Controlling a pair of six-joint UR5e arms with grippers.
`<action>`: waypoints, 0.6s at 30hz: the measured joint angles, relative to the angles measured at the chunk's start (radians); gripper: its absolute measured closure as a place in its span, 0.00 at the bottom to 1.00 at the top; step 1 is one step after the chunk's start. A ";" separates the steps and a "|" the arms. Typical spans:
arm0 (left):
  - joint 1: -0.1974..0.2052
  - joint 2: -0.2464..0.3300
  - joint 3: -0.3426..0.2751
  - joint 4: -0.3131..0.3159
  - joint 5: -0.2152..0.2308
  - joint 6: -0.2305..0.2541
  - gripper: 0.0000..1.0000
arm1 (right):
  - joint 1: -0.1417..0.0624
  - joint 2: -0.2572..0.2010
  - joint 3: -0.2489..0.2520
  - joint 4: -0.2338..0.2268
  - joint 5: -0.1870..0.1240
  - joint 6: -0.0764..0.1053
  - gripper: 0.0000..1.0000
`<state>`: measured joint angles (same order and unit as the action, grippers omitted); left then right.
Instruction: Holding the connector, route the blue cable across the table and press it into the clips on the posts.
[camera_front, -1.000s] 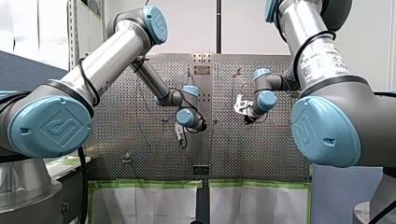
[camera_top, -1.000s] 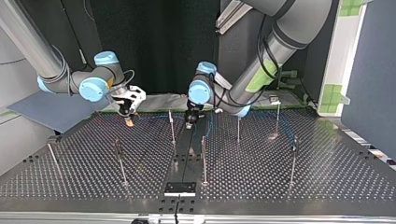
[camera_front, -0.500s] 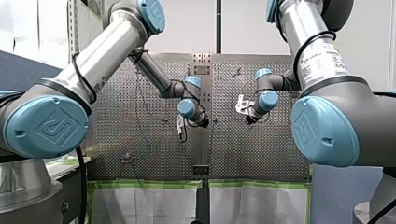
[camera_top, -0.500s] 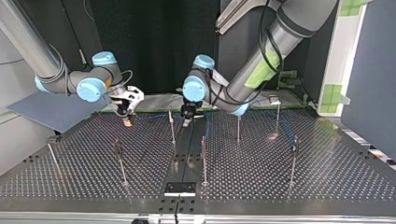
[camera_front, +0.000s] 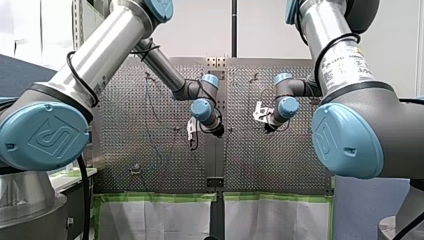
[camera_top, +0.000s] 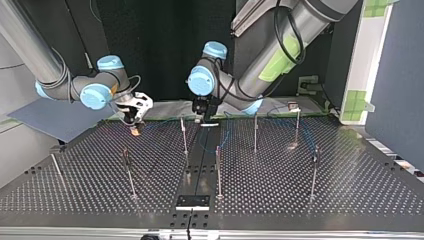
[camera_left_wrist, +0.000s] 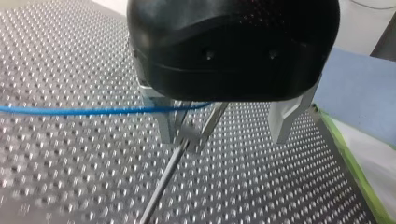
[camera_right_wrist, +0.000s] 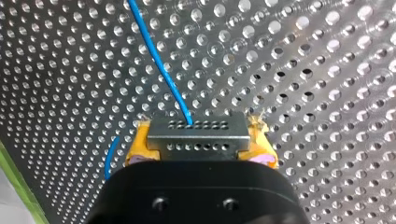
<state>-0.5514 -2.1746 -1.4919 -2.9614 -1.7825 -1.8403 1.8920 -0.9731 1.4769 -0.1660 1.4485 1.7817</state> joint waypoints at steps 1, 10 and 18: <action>-0.008 0.001 -0.001 0.003 -0.005 -0.003 0.02 | -0.002 -0.001 0.000 0.000 0.000 0.000 1.00; -0.086 0.003 0.021 0.072 -0.073 -0.070 0.02 | -0.024 -0.037 0.000 0.002 0.000 0.001 1.00; -0.151 0.002 0.033 0.133 -0.107 -0.089 0.02 | -0.032 -0.044 0.001 0.002 0.000 0.001 1.00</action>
<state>-0.7027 -2.1728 -1.4588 -2.8282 -1.8898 -1.9291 1.8605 -1.0173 1.4780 -0.1639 1.4483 1.7828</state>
